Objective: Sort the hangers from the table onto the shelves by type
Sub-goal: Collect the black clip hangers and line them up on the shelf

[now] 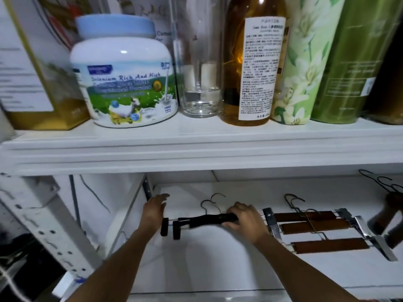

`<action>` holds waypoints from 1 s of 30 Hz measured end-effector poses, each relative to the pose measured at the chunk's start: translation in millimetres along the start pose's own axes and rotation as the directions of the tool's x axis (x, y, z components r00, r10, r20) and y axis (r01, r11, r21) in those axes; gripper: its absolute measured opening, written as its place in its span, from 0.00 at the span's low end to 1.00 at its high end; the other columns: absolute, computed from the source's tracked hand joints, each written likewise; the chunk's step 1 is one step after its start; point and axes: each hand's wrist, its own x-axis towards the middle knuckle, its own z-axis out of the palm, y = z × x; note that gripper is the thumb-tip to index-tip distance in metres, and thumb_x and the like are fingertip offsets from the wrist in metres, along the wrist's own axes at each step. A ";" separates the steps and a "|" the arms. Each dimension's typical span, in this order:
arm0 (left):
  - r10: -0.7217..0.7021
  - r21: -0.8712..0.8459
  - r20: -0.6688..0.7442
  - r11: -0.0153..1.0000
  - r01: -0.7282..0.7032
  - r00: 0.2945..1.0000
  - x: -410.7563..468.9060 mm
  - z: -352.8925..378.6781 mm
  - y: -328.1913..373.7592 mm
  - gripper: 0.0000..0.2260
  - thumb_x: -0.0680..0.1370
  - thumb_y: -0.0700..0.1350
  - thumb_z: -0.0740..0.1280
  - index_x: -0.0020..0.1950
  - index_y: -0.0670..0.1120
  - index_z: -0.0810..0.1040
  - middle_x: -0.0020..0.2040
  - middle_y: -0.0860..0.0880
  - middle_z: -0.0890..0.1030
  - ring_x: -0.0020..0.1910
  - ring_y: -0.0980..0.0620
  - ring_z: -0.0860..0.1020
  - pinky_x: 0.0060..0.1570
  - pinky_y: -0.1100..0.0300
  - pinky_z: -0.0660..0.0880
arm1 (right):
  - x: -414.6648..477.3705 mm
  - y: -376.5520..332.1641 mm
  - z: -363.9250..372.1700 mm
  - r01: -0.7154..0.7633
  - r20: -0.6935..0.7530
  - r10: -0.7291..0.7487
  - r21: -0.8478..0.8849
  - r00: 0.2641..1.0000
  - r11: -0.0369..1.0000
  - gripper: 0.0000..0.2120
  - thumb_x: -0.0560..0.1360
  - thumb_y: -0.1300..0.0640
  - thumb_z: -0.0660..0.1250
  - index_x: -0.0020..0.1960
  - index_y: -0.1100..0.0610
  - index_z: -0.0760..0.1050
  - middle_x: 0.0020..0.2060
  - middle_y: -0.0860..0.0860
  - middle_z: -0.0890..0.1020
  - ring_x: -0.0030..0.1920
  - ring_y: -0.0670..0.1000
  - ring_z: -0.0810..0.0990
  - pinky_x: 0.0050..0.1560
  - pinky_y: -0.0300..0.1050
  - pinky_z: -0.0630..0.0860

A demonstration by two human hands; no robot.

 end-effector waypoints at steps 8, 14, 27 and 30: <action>0.090 0.148 0.270 0.980 -0.134 0.959 -22.6 42.7 39.3 0.18 0.82 0.50 0.55 0.72 0.49 0.67 0.69 0.50 0.72 0.67 0.51 0.70 0.66 0.60 0.61 | -0.3 -33.7 40.3 -0.056 0.045 0.054 0.060 0.998 0.997 0.21 0.72 0.36 0.65 0.58 0.47 0.78 0.55 0.45 0.76 0.58 0.48 0.71 0.60 0.43 0.63; -0.026 0.330 0.415 0.936 -0.123 0.909 -40.1 73.2 31.5 0.22 0.83 0.52 0.47 0.77 0.48 0.54 0.77 0.50 0.57 0.76 0.51 0.55 0.75 0.55 0.50 | 6.4 -30.8 45.9 -0.050 0.055 0.045 0.078 0.997 0.996 0.22 0.72 0.37 0.66 0.61 0.48 0.76 0.61 0.45 0.71 0.63 0.48 0.66 0.63 0.40 0.62; -0.052 0.318 0.451 0.942 -0.106 0.891 -35.2 82.2 30.5 0.23 0.84 0.51 0.45 0.78 0.47 0.47 0.79 0.49 0.49 0.78 0.51 0.47 0.75 0.55 0.45 | 18.9 -17.8 54.9 -0.104 0.256 0.083 0.070 0.963 0.992 0.36 0.75 0.35 0.61 0.76 0.51 0.57 0.74 0.49 0.62 0.75 0.48 0.56 0.76 0.48 0.47; -0.034 0.322 0.456 0.938 -0.130 0.889 -27.3 74.8 36.1 0.22 0.84 0.49 0.47 0.77 0.46 0.51 0.78 0.48 0.53 0.77 0.50 0.51 0.75 0.55 0.48 | 20.3 -19.1 47.1 -0.110 0.265 0.097 0.035 0.959 0.993 0.38 0.74 0.36 0.63 0.77 0.52 0.54 0.75 0.50 0.61 0.77 0.50 0.53 0.76 0.52 0.41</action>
